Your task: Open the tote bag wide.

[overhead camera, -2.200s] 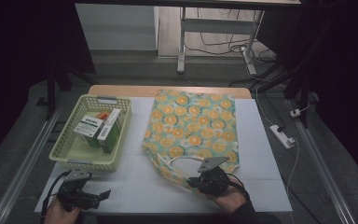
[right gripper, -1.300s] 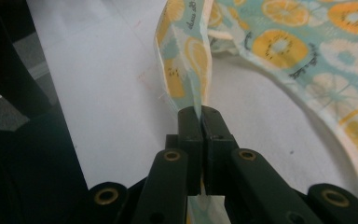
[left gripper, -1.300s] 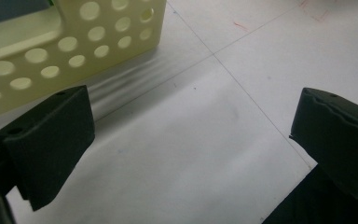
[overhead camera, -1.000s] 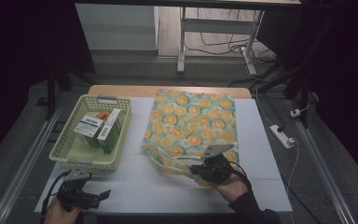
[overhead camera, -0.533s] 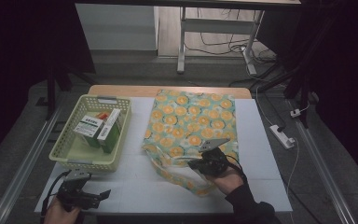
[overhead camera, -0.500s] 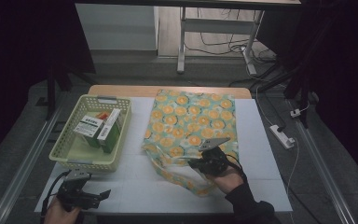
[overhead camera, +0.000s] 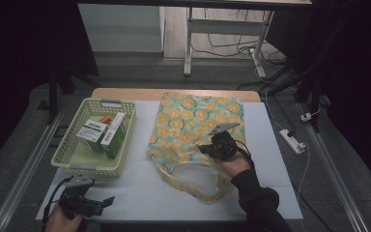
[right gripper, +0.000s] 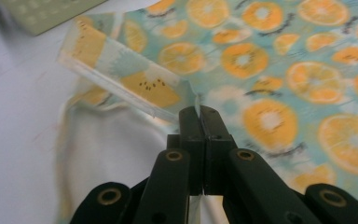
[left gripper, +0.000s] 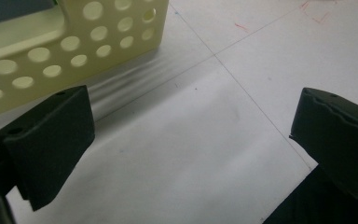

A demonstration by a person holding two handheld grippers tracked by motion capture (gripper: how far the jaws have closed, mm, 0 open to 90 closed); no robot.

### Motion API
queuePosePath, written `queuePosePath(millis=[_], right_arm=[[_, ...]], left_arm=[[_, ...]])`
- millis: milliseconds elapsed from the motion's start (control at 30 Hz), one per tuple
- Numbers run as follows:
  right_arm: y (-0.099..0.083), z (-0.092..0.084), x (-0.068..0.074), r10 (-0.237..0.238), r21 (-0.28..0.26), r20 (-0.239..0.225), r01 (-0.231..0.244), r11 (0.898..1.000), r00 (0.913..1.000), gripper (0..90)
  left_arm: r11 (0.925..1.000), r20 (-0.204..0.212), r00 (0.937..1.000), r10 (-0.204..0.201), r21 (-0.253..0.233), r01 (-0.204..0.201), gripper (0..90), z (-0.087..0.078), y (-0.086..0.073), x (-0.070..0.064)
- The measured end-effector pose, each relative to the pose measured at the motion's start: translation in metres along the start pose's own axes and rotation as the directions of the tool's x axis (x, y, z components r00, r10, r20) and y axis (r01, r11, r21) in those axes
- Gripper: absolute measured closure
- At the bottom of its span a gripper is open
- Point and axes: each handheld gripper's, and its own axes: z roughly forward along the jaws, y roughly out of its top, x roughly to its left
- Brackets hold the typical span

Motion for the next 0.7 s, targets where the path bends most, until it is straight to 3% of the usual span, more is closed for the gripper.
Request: queuePosePath(millis=[367, 700], right_arm=[[0.021, 0.017, -0.047, 0.044, -0.002, 0.052, -0.044, 0.999, 0.9977, 89.4], [0.036, 0.028, -0.074, 0.052, -0.011, 0.100, -0.051, 0.999, 0.9937, 89.4]], left_arm=[[1.0000, 0.005, 1.0000, -0.006, 0.002, 0.006, 0.0, 0.000, 0.000, 0.001], [1.0000, 0.009, 0.9999, -0.008, 0.005, 0.008, 0.0, 0.000, 0.000, 0.002]])
